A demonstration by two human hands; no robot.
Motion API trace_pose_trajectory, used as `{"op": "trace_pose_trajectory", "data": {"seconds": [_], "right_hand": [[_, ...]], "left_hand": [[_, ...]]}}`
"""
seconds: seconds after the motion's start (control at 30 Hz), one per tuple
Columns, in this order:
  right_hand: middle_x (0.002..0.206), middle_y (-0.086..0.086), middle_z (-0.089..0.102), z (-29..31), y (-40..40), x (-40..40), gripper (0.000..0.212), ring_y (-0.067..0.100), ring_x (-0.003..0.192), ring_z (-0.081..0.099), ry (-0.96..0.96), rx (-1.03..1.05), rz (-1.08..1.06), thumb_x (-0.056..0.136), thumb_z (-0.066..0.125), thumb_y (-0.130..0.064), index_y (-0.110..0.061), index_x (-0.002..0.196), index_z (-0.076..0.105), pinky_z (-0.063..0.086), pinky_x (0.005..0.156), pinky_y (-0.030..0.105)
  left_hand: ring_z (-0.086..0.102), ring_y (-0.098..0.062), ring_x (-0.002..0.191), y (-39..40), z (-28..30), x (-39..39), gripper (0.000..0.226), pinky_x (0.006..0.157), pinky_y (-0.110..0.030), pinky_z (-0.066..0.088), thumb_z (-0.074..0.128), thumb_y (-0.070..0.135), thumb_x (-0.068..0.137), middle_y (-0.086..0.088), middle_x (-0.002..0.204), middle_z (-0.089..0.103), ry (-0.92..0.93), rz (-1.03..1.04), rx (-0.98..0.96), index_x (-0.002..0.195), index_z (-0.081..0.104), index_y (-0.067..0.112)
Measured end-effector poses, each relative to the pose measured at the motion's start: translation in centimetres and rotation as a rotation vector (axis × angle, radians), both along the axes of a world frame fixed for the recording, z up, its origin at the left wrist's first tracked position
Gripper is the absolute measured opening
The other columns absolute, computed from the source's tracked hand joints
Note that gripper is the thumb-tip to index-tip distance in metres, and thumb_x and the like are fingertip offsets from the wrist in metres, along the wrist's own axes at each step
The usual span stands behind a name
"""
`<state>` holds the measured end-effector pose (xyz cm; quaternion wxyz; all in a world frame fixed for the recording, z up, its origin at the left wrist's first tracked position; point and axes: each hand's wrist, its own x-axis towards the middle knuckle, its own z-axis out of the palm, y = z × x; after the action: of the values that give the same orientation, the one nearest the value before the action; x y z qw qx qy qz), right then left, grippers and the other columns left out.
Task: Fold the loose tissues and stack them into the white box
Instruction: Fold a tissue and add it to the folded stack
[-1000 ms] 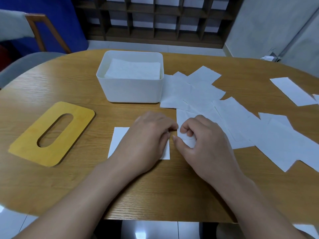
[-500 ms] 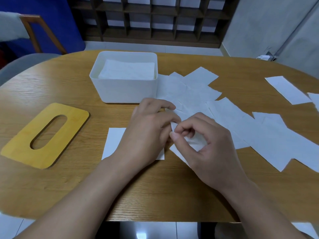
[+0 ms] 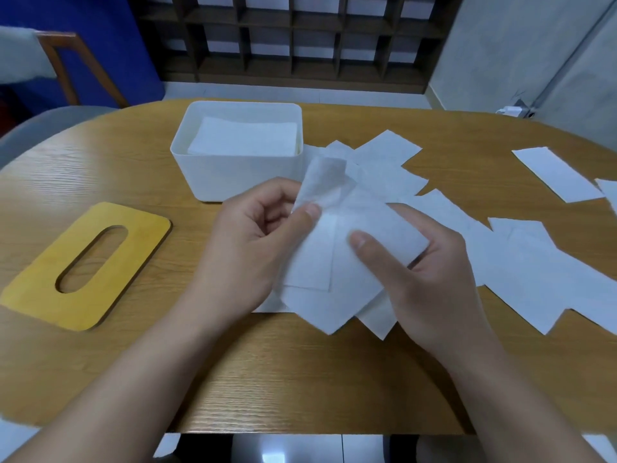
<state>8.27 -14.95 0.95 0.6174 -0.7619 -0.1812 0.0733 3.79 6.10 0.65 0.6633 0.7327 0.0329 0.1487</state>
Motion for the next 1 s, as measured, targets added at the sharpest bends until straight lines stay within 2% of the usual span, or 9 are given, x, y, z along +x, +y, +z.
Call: {"op": "trace_pose_trajectory", "data": {"seconds": [0.07,0.2,0.37,0.47,0.57,0.7,0.8,0.9,1.0], "right_hand": [[0.103,-0.009,0.081,0.2,0.3,0.2,0.010,0.010,0.099,0.077,0.094,0.014,0.033,0.102,0.075,-0.032,-0.029,0.110,0.081,0.060,0.071,0.023],[0.110,0.002,0.083,-0.1,1.1,0.6,0.014,0.025,0.109,0.078,0.267,0.089,0.018,0.104,0.073,-0.025,-0.023,0.110,0.085,0.062,0.097,0.059],[0.111,0.005,0.084,-0.3,1.5,0.7,0.016,0.025,0.105,0.082,0.428,0.301,-0.160,0.105,0.072,-0.019,-0.016,0.117,0.083,0.065,0.091,0.050],[0.110,0.008,0.085,-0.4,1.6,0.7,0.017,0.026,0.102,0.083,0.438,0.310,-0.178,0.104,0.073,-0.017,-0.015,0.119,0.081,0.064,0.085,0.044],[0.109,0.012,0.084,-0.4,1.5,0.7,0.018,0.030,0.102,0.082,0.435,0.271,-0.112,0.103,0.074,-0.013,-0.014,0.120,0.079,0.064,0.089,0.047],[0.110,0.014,0.083,-0.3,1.2,0.9,0.022,0.028,0.104,0.081,0.486,0.232,-0.015,0.103,0.073,-0.026,-0.010,0.114,0.082,0.062,0.087,0.042],[0.115,0.016,0.082,-0.4,1.0,1.1,0.033,0.030,0.108,0.080,0.538,0.183,0.018,0.105,0.069,-0.036,-0.007,0.114,0.082,0.059,0.091,0.044],[0.114,0.009,0.084,-0.2,0.9,1.0,0.022,0.029,0.109,0.081,0.502,0.170,0.046,0.108,0.066,-0.025,-0.016,0.119,0.083,0.061,0.082,0.036],[0.116,0.010,0.084,-0.1,0.7,0.9,0.024,0.030,0.109,0.081,0.444,0.190,0.078,0.110,0.063,-0.019,-0.020,0.126,0.081,0.062,0.086,0.038]], "left_hand": [[0.064,-0.021,0.070,0.4,0.3,-0.3,0.014,0.059,-0.026,0.050,0.069,0.018,0.107,-0.018,0.075,0.066,0.135,-0.038,-0.059,0.106,0.078,0.007],[0.072,-0.022,0.076,0.7,0.6,-0.8,0.035,0.060,-0.028,0.055,0.062,0.043,0.109,-0.018,0.095,0.077,0.432,-0.076,-0.279,0.121,0.080,0.016],[0.080,-0.031,0.114,1.2,0.4,-1.2,0.082,0.086,-0.041,0.068,0.048,0.073,0.098,-0.019,0.130,0.078,0.427,-0.224,-0.684,0.142,0.069,0.007],[0.076,-0.031,0.120,1.0,-0.1,-1.7,0.052,0.098,-0.047,0.065,0.066,0.045,0.103,-0.018,0.134,0.077,0.388,-0.275,-0.554,0.138,0.074,0.008],[0.078,-0.034,0.111,1.1,-0.4,-1.9,0.033,0.092,-0.058,0.064,0.067,0.023,0.105,-0.019,0.127,0.079,0.434,-0.207,-0.457,0.134,0.076,0.009],[0.080,-0.034,0.109,1.6,0.0,-1.9,0.028,0.086,-0.045,0.067,0.062,0.012,0.108,-0.019,0.126,0.080,0.425,-0.194,-0.494,0.131,0.077,0.008],[0.078,-0.034,0.117,2.0,-0.1,-1.9,0.036,0.094,-0.041,0.065,0.062,0.002,0.106,-0.013,0.130,0.079,0.360,-0.205,-0.422,0.139,0.071,0.012],[0.077,-0.034,0.121,2.3,-0.2,-1.9,0.043,0.101,-0.045,0.063,0.062,-0.001,0.106,-0.011,0.133,0.079,0.323,-0.205,-0.333,0.145,0.065,0.017],[0.074,-0.042,0.124,2.9,-0.2,-1.9,0.039,0.111,-0.055,0.057,0.064,0.008,0.107,-0.021,0.131,0.077,0.338,-0.194,-0.266,0.143,0.069,0.022]]}}
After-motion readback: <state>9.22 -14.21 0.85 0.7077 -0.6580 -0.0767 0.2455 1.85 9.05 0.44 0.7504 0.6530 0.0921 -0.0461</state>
